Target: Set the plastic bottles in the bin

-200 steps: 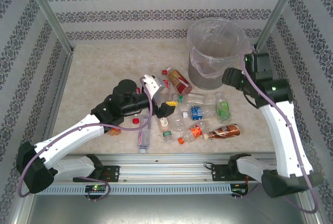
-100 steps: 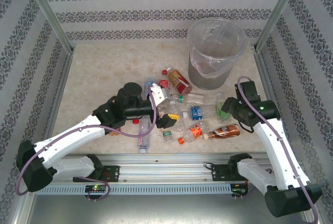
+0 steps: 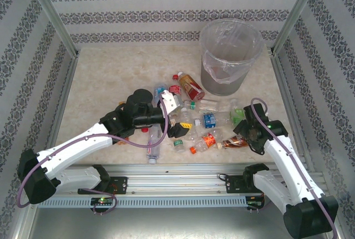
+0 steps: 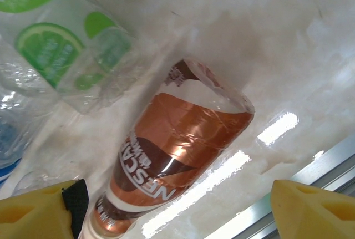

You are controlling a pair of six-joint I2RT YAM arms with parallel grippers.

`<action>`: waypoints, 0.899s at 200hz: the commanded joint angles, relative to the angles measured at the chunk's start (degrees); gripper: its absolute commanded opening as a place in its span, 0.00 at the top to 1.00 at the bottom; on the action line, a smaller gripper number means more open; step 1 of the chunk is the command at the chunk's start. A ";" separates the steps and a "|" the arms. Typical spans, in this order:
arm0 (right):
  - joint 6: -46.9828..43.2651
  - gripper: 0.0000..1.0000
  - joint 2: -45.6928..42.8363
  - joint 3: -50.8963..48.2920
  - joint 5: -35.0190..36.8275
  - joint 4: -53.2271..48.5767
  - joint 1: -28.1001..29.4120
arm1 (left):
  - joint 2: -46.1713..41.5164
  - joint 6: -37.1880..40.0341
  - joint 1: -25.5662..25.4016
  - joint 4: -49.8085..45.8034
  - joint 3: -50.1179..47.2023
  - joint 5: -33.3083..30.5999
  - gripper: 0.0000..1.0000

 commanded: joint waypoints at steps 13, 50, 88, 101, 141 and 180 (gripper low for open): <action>3.90 0.14 0.16 -3.33 0.10 4.32 0.39 | 0.00 1.09 -0.92 0.39 0.68 -0.83 0.00; 4.51 0.14 0.86 -5.50 -0.51 7.39 0.28 | 0.25 1.35 -1.19 0.39 0.57 -1.27 0.00; 5.64 0.14 1.80 -7.60 -1.82 10.13 0.24 | 0.60 1.42 -1.45 0.39 0.56 -1.41 0.00; 5.94 0.14 1.99 -8.14 -1.79 11.02 0.24 | 0.67 1.45 -1.54 0.31 0.50 -1.45 0.00; 6.09 0.16 3.86 -9.33 -1.65 13.27 -0.02 | 0.80 1.67 -1.63 0.30 0.49 -1.84 0.00; 6.36 0.18 4.92 -11.21 -2.29 16.25 -1.37 | 0.97 1.89 -1.67 0.12 0.45 -2.05 0.00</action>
